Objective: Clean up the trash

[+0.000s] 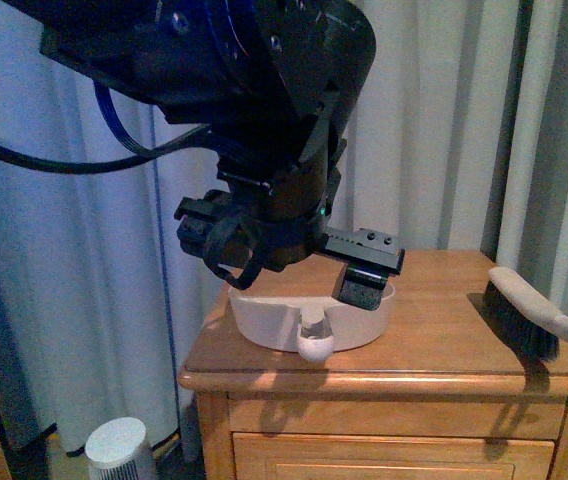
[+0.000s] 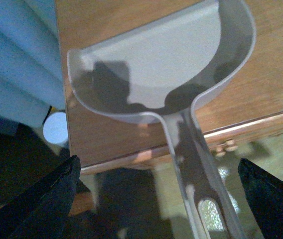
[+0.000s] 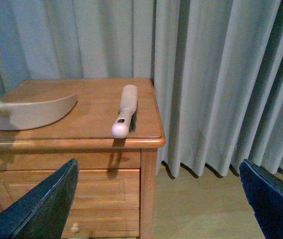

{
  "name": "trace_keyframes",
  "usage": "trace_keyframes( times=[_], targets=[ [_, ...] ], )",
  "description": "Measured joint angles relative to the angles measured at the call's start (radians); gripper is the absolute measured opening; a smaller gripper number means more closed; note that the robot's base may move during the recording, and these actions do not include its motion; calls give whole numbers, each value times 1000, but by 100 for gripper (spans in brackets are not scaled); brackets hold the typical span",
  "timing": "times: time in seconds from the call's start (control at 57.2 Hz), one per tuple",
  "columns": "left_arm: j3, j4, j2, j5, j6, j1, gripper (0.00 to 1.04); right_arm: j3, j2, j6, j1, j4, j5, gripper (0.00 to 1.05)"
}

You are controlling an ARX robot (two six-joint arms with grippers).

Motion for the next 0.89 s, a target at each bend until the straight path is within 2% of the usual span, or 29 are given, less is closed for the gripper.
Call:
trace_keyframes(
  times=[0.262,0.891],
  targets=[
    [94,-61,101,-18,-58,0,97,0,0,0,0,0,0,97],
    [119,-74,182,-37,-61,23,97,0,0,0,0,0,0,97]
  ],
)
